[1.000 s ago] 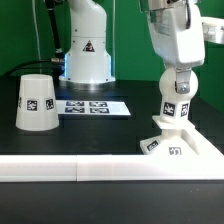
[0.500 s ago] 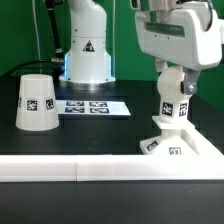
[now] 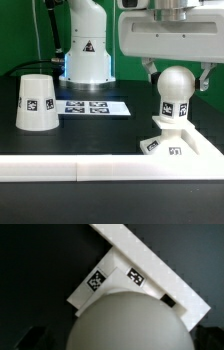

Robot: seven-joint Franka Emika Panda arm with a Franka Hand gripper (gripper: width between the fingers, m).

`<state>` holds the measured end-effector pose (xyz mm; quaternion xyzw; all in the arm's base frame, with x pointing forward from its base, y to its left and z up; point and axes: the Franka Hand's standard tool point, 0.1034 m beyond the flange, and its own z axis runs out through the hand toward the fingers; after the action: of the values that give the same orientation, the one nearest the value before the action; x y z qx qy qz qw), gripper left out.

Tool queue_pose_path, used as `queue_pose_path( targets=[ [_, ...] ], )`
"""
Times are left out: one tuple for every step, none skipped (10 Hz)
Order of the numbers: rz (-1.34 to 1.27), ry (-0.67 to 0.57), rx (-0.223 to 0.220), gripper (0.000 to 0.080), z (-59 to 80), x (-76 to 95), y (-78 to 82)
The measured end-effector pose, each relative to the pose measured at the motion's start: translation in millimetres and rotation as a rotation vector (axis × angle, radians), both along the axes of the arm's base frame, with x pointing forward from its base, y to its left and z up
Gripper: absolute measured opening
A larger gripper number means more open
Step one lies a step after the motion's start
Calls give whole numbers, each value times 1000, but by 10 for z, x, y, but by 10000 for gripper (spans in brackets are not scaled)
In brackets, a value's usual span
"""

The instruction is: Assemble lamp

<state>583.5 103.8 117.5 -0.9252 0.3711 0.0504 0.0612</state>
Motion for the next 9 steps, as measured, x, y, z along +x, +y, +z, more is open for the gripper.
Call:
queue_pose_path(
  targets=[
    [93, -14, 4, 698, 0, 0, -3],
    [207, -32, 0, 698, 0, 3, -8],
    [364, -56, -18, 698, 3, 10, 1],
    [481, -71, -22, 698, 6, 12, 27],
    [607, -88, -17, 698, 8, 16, 25],
    [723, -103, -12, 698, 6, 20, -3],
    [769, -109, -9, 698, 5, 19, -4],
    [830, -117, -7, 698, 5, 20, -11],
    [910, -127, -4, 698, 5, 21, -20]
  ],
)
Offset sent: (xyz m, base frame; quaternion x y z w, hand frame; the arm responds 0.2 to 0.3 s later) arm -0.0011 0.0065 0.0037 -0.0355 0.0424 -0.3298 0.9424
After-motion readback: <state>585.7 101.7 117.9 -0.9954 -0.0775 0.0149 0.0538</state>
